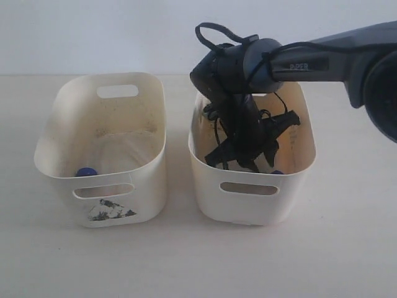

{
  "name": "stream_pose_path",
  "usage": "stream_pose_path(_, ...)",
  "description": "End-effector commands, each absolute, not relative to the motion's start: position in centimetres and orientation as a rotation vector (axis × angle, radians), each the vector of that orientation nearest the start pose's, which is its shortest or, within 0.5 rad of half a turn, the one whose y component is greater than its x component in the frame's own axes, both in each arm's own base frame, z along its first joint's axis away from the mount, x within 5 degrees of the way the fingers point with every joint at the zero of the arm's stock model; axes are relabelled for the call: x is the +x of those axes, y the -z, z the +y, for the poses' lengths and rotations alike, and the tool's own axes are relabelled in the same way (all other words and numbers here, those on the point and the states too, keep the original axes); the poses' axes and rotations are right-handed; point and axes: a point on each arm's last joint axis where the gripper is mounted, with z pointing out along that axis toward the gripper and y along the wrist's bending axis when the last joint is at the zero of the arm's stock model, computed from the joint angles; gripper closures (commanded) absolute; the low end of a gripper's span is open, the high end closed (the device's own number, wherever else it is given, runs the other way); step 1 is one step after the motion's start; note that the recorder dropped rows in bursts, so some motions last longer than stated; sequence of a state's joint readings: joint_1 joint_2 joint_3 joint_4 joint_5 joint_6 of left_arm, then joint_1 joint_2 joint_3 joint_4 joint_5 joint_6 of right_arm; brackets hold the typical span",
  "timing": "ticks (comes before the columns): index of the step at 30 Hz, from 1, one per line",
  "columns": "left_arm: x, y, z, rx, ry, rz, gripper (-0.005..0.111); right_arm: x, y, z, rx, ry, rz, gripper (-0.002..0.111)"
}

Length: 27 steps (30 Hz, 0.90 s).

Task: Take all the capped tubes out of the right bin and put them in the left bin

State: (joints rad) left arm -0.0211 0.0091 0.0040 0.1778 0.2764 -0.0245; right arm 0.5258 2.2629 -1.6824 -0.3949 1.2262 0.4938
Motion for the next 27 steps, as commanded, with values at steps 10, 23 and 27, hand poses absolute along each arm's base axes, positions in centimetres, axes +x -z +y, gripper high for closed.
stream_pose_path(10,5.6,-18.9,0.3,0.102,-0.124,1.747,0.102,39.4,-14.0,18.0,-0.260,0.663,2.954,0.042)
stream_pose_path(23,5.6,-19.0,0.3,0.102,-0.123,1.745,0.102,39.0,-10.1,18.3,-0.255,0.672,3.057,0.042)
stream_pose_path(27,5.6,-19.0,0.3,0.102,-0.123,1.745,0.102,39.2,-9.9,18.2,-0.272,0.702,3.042,0.042)
